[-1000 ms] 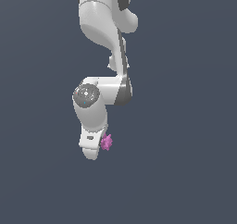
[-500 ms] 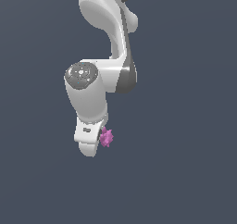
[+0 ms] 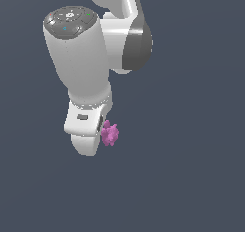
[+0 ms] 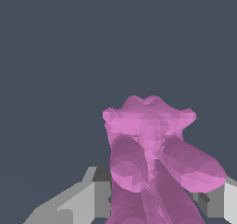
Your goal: Pick up the object and move it to a goal position.
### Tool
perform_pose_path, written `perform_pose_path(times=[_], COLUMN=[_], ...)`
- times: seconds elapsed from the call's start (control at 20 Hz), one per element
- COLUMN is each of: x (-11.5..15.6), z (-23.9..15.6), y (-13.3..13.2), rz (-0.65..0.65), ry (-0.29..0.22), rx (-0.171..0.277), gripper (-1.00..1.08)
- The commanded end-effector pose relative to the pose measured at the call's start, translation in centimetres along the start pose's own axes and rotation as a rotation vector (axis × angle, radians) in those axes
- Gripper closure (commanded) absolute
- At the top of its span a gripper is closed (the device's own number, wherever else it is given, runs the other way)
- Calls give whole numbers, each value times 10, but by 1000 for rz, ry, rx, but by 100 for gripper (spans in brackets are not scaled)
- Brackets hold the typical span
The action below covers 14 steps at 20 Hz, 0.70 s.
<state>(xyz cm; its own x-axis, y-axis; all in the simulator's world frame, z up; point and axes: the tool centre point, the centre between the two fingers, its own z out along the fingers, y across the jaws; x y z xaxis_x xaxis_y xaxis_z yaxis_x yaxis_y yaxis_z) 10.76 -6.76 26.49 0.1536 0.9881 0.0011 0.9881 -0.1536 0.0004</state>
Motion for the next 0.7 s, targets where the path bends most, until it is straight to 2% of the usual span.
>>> perform_pose_path(times=[0.0, 0.35, 0.65], x=[3, 8, 10], z=[-24, -75, -99], y=[3, 11, 15], rz=[0, 1, 1], ry=[0, 0, 0], rx=[1, 1, 1], gripper=[108, 108, 108])
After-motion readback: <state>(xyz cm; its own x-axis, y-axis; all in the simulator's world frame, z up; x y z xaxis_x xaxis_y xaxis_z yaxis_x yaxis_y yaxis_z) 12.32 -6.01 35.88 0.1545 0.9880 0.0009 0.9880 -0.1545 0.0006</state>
